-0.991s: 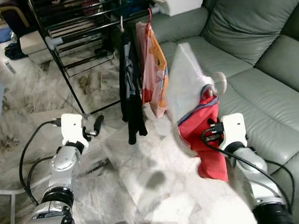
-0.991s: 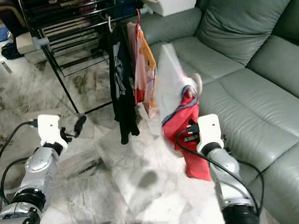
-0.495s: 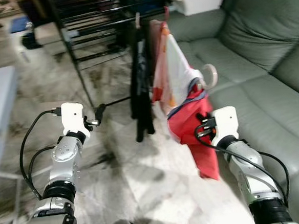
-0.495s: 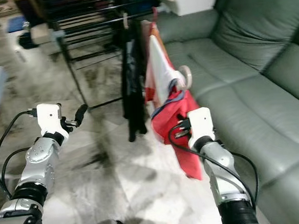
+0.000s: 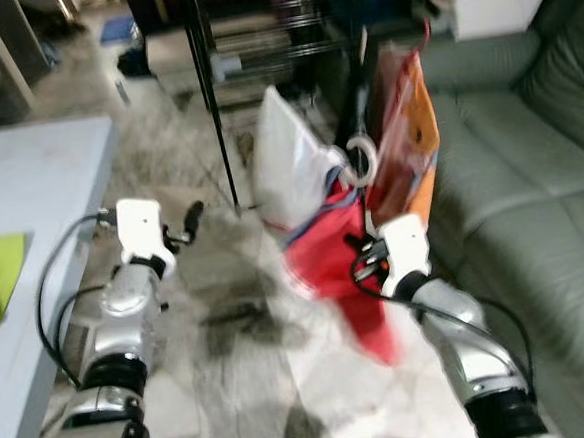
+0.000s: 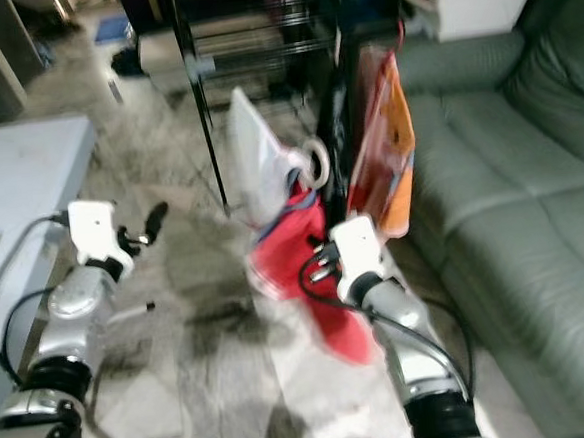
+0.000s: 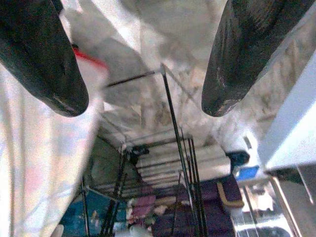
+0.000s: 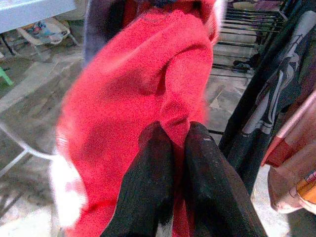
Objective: Hang hanger
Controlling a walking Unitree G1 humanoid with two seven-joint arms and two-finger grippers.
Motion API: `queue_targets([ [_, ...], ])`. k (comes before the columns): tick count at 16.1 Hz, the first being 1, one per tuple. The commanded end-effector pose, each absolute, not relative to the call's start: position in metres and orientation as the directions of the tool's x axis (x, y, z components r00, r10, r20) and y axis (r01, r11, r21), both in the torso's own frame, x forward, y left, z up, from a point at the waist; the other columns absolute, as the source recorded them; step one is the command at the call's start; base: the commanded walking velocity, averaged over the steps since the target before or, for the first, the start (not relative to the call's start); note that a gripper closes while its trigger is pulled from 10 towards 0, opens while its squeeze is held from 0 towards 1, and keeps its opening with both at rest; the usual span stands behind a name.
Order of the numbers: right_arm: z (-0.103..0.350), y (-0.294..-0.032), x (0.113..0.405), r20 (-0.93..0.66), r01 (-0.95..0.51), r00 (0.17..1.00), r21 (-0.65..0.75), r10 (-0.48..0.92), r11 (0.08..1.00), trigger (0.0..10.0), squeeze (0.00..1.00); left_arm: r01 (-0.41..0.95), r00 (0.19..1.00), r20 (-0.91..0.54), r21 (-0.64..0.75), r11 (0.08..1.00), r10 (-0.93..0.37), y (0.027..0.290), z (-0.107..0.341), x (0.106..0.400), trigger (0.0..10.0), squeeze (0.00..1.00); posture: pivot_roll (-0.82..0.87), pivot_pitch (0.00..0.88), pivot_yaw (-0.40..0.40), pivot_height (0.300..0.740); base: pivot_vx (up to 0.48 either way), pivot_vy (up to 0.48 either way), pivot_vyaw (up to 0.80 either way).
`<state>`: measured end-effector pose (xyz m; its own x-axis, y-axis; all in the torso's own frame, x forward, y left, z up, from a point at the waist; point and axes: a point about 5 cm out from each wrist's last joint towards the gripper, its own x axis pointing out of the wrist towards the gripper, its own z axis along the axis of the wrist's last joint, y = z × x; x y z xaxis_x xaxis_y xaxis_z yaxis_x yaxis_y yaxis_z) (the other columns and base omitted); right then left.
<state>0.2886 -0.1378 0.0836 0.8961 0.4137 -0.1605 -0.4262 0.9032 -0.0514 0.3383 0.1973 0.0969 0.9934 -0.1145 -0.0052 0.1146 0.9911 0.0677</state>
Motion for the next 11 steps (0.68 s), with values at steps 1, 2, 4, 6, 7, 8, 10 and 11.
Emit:
queue_targets([
  [1, 0.085, -0.149, 0.292, -0.17, -0.372, 0.919, -0.068, 0.356, 0.926, 10.0, 0.0, 0.144, 0.99, -0.001, 0.073, 0.987, -0.144, 0.188, 0.099, 0.341, 10.0, 0.0, -0.07, 0.011, 0.029, 0.74, 0.424, 0.0, 0.0],
  [2, 0.083, -0.155, 0.296, -0.186, -0.322, 0.934, -0.076, 0.304, 0.944, 10.0, 0.0, 0.148, 0.989, 0.003, 0.071, 0.986, -0.149, 0.185, 0.099, 0.341, 10.0, 0.0, -0.08, 0.009, 0.028, 0.74, 0.458, 0.0, 0.0],
  [4, 0.081, -0.163, 0.298, -0.207, -0.277, 0.945, -0.103, 0.252, 0.955, 10.0, 0.0, 0.152, 0.988, 0.004, 0.071, 0.986, -0.153, 0.183, 0.099, 0.34, 10.0, 0.0, -0.08, 0.01, 0.028, 0.74, 0.461, 0.0, 0.0],
  [6, 0.079, -0.17, 0.299, -0.231, -0.24, 0.95, -0.112, 0.209, 0.964, 10.0, 0.0, 0.162, 0.987, 0.001, 0.066, 0.985, -0.162, 0.179, 0.098, 0.34, 10.0, 0.0, -0.08, 0.011, 0.027, 0.74, 0.469, 0.0, 0.0],
  [7, 0.076, -0.174, 0.3, -0.255, -0.216, 0.95, -0.113, 0.182, 0.97, 10.0, 0.0, 0.163, 0.987, -0.002, 0.071, 0.984, -0.163, 0.178, 0.097, 0.34, 10.0, 0.0, -0.08, 0.012, 0.028, 0.74, 0.48, 0.0, 0.0],
  [8, 0.072, -0.176, 0.3, -0.288, -0.208, 0.942, -0.097, 0.172, 0.973, 10.0, 0.0, 0.158, 0.987, -0.006, 0.067, 0.985, -0.158, 0.177, 0.097, 0.34, 10.0, 0.0, -0.08, 0.013, 0.026, 0.74, 0.48, 0.0, 0.0],
  [10, 0.065, -0.175, 0.301, -0.348, -0.243, 0.917, -0.105, 0.193, 0.964, 10.0, 0.0, 0.142, 0.99, -0.024, 0.06, 0.988, -0.141, 0.176, 0.095, 0.341, 10.0, 0.0, -0.08, 0.014, 0.026, 0.74, 0.48, 0.0, 0.0],
  [11, 0.064, -0.174, 0.301, -0.353, -0.244, 0.915, -0.103, 0.194, 0.964, 10.0, 0.0, 0.139, 0.99, -0.025, 0.058, 0.989, -0.138, 0.176, 0.095, 0.341, 10.0, 0.0, -0.08, 0.014, 0.026, 0.74, 0.48, 0.0, 0.0],
])
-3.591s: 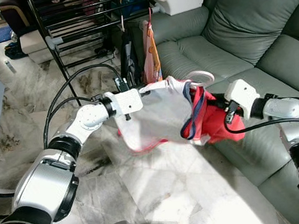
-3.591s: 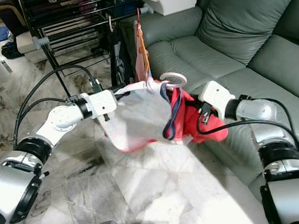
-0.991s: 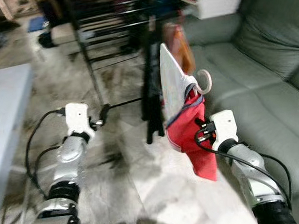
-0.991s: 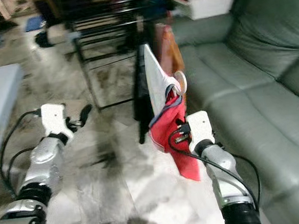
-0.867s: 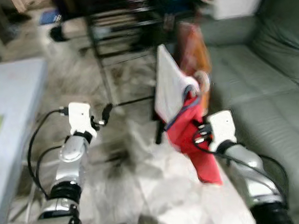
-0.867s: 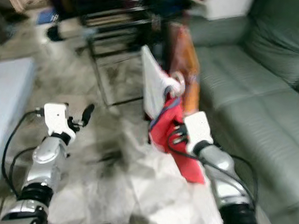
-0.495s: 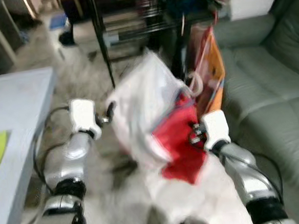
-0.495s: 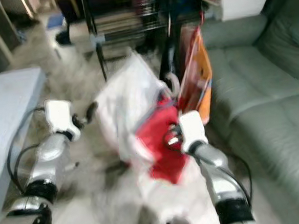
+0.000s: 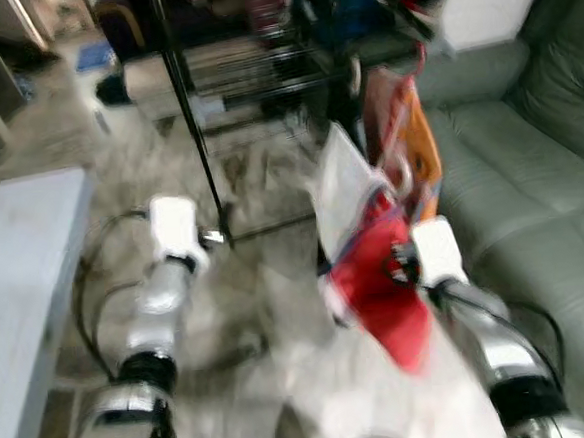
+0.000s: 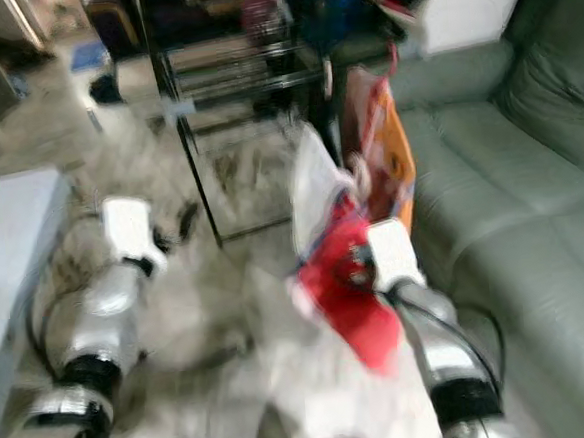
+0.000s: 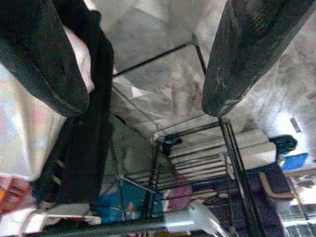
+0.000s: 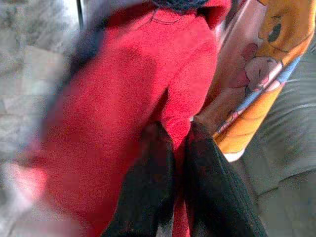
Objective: Hang hanger
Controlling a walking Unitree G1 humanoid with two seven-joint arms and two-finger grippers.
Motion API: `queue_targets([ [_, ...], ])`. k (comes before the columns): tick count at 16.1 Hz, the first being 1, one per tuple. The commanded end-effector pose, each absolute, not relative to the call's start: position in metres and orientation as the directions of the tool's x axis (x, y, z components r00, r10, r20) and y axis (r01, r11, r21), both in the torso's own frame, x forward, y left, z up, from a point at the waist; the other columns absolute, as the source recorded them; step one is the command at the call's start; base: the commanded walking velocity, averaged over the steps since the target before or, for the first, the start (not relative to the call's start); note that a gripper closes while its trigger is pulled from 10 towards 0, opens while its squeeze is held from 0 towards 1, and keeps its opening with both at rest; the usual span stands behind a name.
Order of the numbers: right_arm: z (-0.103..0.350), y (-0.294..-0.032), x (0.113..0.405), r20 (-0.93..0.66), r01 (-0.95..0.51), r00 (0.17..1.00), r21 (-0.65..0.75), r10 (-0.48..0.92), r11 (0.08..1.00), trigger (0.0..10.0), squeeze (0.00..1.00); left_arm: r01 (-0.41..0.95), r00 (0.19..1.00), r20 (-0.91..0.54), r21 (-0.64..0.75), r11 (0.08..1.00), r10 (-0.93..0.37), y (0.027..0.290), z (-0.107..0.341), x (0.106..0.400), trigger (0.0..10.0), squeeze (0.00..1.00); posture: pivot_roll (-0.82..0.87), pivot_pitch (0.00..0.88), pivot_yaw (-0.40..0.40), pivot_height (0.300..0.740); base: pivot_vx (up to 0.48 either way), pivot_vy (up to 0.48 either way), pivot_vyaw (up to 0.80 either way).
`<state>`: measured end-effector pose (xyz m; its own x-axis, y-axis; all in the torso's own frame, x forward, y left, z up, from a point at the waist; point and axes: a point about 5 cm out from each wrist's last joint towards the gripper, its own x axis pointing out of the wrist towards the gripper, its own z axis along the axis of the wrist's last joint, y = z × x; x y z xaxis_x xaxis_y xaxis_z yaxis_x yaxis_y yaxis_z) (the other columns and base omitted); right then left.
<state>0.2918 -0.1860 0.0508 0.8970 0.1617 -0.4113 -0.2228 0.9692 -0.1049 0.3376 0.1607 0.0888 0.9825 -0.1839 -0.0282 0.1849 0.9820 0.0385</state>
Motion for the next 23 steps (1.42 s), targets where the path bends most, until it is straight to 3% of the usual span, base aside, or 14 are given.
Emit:
queue_targets([
  [1, 0.059, -0.171, 0.299, -0.392, -0.282, 0.892, -0.093, 0.226, 0.955, 10.0, 0.0, 0.143, 0.99, -0.025, 0.063, 0.988, -0.141, 0.175, 0.095, 0.342, 10.0, 0.0, -0.08, 0.014, 0.026, 0.74, 0.472, 0.0, 0.0],
  [5, 0.055, -0.157, 0.293, -0.419, -0.372, 0.854, -0.075, 0.309, 0.925, 10.0, 0.0, 0.138, 0.99, -0.037, 0.05, 0.989, -0.137, 0.173, 0.095, 0.342, 10.0, 0.0, -0.08, 0.019, 0.023, 0.74, 0.436, 0.064, 0.33],
  [15, 0.064, -0.152, 0.3, -0.359, -0.363, 0.879, -0.078, 0.313, 0.929, 10.0, 0.0, 0.123, 0.992, -0.011, 0.078, 0.989, -0.122, 0.171, 0.102, 0.347, 10.0, 0.0, -0.08, 0.02, 0.023, 0.74, 0.342, 0.33, 0.08],
  [18, 0.065, -0.143, 0.294, -0.316, -0.4, 0.881, -0.098, 0.352, 0.911, 10.0, 0.0, 0.069, 0.997, 0.028, 0.164, 0.984, -0.074, 0.179, 0.103, 0.334, 10.0, 0.0, -0.06, 0.02, 0.024, 0.74, 0.0, 0.0, 0.0],
  [21, 0.065, -0.119, 0.297, -0.295, -0.433, 0.871, -0.087, 0.392, 0.897, 10.0, 0.0, 0.02, 1.0, 0.016, 0.159, 0.987, -0.023, 0.187, 0.095, 0.313, 10.0, 0.0, -0.04, 0.015, 0.024, 0.74, 0.0, 0.0, 0.24],
  [23, 0.063, -0.112, 0.304, -0.306, -0.419, 0.874, -0.081, 0.377, 0.904, 10.0, 0.0, 0.001, 1.0, -0.006, 0.136, 0.991, 0.0, 0.184, 0.094, 0.316, 10.0, 0.0, -0.03, 0.009, 0.01, 0.74, 0.0, 0.0, 0.0],
])
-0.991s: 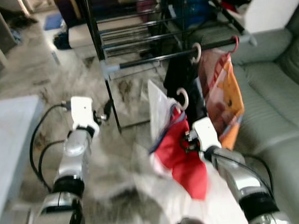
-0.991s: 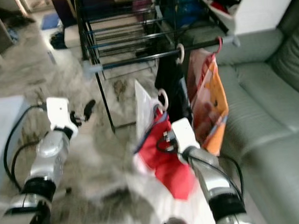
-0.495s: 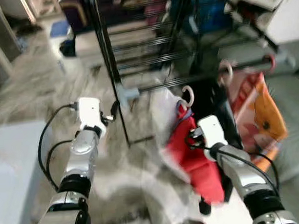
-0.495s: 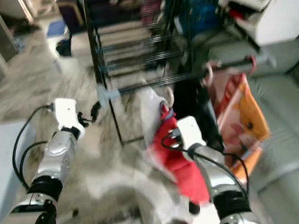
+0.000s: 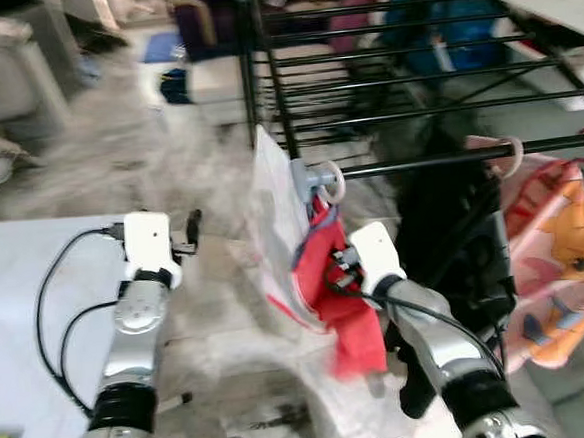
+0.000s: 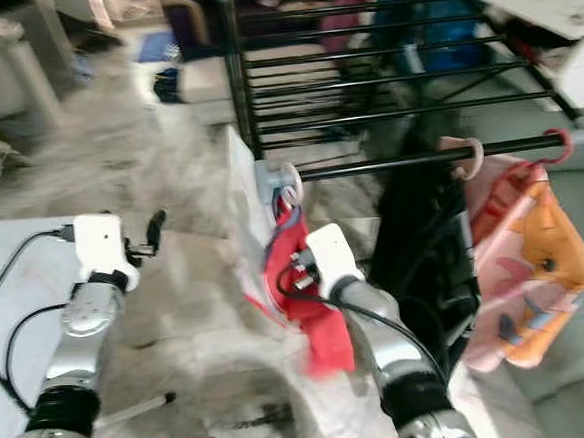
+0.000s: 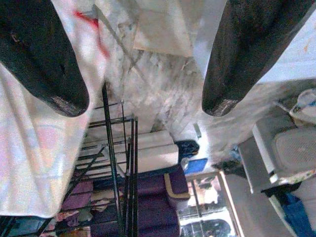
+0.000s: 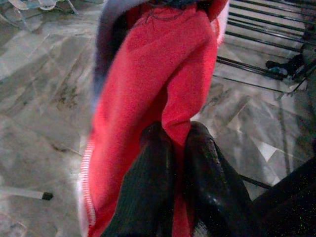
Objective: Hang hanger
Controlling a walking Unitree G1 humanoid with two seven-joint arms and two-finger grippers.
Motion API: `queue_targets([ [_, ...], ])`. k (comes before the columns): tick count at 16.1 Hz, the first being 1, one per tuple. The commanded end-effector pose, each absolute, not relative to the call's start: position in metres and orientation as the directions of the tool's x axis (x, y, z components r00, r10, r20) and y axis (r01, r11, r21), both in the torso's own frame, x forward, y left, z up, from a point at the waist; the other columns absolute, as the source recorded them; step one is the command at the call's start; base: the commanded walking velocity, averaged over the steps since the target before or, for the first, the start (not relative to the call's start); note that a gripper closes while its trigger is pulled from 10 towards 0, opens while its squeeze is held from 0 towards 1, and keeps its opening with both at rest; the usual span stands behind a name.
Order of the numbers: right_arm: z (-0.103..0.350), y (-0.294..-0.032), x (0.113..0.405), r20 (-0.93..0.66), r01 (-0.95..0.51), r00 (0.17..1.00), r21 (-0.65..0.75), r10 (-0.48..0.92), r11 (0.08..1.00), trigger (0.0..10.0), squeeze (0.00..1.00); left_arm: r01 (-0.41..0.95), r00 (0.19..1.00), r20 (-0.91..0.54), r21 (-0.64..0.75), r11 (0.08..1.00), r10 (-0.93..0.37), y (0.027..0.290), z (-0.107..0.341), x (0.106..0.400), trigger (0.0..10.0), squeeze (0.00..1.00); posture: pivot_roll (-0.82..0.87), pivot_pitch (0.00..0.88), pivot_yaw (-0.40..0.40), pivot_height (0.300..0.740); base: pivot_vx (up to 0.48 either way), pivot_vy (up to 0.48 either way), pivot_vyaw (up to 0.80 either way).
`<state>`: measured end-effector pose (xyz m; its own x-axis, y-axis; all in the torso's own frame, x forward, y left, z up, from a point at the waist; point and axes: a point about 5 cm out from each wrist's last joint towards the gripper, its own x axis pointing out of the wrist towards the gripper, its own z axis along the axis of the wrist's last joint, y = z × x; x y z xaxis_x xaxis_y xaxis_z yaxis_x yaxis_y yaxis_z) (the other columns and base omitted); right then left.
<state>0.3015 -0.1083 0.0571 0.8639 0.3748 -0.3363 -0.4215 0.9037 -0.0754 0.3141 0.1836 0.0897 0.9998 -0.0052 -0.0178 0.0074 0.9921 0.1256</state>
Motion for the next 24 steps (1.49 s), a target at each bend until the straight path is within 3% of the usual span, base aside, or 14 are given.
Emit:
queue_targets([
  [1, 0.069, -0.112, 0.315, -0.297, -0.353, 0.901, -0.077, 0.317, 0.932, 10.0, 0.0, 0.021, 1.0, 0.0, 0.13, 0.991, -0.021, 0.178, 0.099, 0.32, 10.0, 0.0, -0.03, 0.006, 0.01, 0.74, 0.0, 0.0, 0.0],
  [5, 0.059, -0.119, 0.329, -0.419, -0.182, 0.893, -0.005, 0.163, 0.983, 10.0, 0.0, 0.043, 0.999, -0.006, 0.123, 0.991, -0.043, 0.173, 0.1, 0.321, 10.0, 0.0, -0.02, 0.006, 0.012, 0.74, 0.0, 0.0, 0.0],
  [10, 0.056, -0.088, 0.329, -0.454, -0.333, 0.843, -0.022, 0.288, 0.943, 10.0, 0.0, 0.054, 0.998, -0.017, 0.109, 0.993, -0.052, 0.168, 0.098, 0.321, 10.0, 0.0, -0.03, 0.017, 0.008, 0.74, 0.0, 0.0, 0.0],
  [15, 0.047, -0.085, 0.323, -0.478, -0.377, 0.815, -0.009, 0.327, 0.926, 10.0, 0.0, 0.068, 0.998, -0.022, 0.099, 0.993, -0.066, 0.161, 0.096, 0.322, 10.0, 0.0, -0.04, 0.016, -0.004, 0.74, 0.0, 0.0, 0.0],
  [16, 0.044, -0.085, 0.321, -0.481, -0.391, 0.813, -0.037, 0.327, 0.919, 10.0, 0.68, 0.075, 0.997, -0.024, 0.091, 0.993, -0.073, 0.157, 0.096, 0.323, 10.0, 0.0, -0.03, 0.017, -0.007, 0.74, 0.0, 0.0, 0.0],
  [17, 0.041, -0.086, 0.319, -0.483, -0.382, 0.818, -0.053, 0.311, 0.923, 10.0, 1.0, 0.094, 0.995, -0.035, 0.078, 0.993, -0.091, 0.153, 0.094, 0.321, 10.0, 0.0, -0.03, 0.016, -0.014, 0.74, 0.0, 0.0, 0.0],
  [21, 0.051, -0.101, 0.315, -0.38, -0.329, 0.886, -0.113, 0.265, 0.938, 10.0, 1.0, 0.097, 0.994, -0.067, 0.079, 0.992, -0.092, 0.154, 0.09, 0.318, 10.0, 0.0, -0.03, 0.017, -0.004, 0.74, 0.0, 0.0, 0.0],
  [24, 0.073, -0.124, 0.296, -0.255, -0.236, 0.947, -0.131, 0.197, 0.963, 10.0, 1.0, 0.149, 0.981, -0.142, 0.111, 0.983, -0.132, 0.148, 0.088, 0.31, 10.0, 0.0, -0.05, 0.02, 0.016, 0.74, 0.0, 0.0, 0.0],
])
